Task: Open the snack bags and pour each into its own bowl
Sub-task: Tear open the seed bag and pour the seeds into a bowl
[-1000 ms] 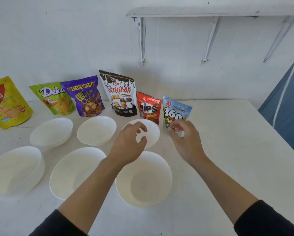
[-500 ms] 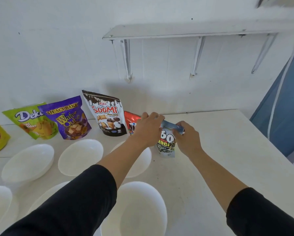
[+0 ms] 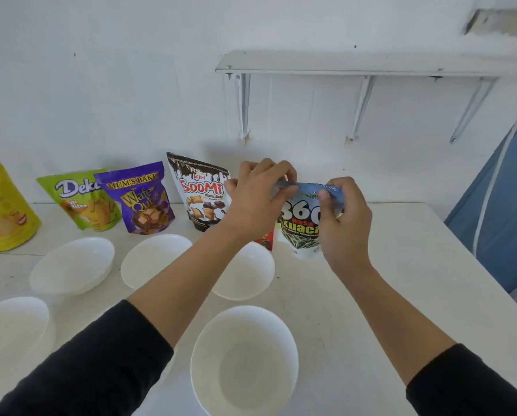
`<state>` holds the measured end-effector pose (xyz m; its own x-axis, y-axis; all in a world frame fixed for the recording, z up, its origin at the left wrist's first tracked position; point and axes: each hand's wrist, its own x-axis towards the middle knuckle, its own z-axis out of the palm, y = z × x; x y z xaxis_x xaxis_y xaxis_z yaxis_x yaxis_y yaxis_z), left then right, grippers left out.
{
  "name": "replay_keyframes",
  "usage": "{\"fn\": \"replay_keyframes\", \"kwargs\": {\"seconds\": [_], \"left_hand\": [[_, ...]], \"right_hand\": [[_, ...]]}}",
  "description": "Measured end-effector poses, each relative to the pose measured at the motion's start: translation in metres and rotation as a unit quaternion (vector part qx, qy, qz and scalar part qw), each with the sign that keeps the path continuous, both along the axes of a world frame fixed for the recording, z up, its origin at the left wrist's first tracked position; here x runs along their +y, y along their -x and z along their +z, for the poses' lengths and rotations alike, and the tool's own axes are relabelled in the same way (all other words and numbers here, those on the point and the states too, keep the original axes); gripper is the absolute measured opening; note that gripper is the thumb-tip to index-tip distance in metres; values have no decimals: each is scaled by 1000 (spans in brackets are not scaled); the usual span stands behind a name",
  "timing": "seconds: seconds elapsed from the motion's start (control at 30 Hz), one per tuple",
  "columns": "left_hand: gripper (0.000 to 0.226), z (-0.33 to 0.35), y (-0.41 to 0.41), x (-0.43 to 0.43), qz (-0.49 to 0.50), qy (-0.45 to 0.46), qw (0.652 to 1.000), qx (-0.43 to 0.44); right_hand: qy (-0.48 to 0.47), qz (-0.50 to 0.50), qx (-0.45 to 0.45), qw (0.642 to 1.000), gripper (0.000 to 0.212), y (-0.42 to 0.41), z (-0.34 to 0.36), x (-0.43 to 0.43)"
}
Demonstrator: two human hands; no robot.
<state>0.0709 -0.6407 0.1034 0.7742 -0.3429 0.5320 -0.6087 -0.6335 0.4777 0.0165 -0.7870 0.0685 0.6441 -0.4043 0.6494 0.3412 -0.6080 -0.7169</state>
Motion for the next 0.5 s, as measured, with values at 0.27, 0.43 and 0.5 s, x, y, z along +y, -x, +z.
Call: {"fn": "replay_keyframes", "kwargs": {"seconds": [0.27, 0.43, 0.5], "left_hand": [[5, 34, 49, 101, 52, 69, 996, 31], [2, 31, 69, 191, 85, 130, 985, 75], [3, 30, 73, 230, 107, 135, 982, 74]], "right_hand": [[-82, 178, 4, 981, 5, 11, 34, 83], [-72, 270, 25, 960, 5, 7, 34, 164], [-63, 308, 32, 949, 4, 4, 33, 201]]}}
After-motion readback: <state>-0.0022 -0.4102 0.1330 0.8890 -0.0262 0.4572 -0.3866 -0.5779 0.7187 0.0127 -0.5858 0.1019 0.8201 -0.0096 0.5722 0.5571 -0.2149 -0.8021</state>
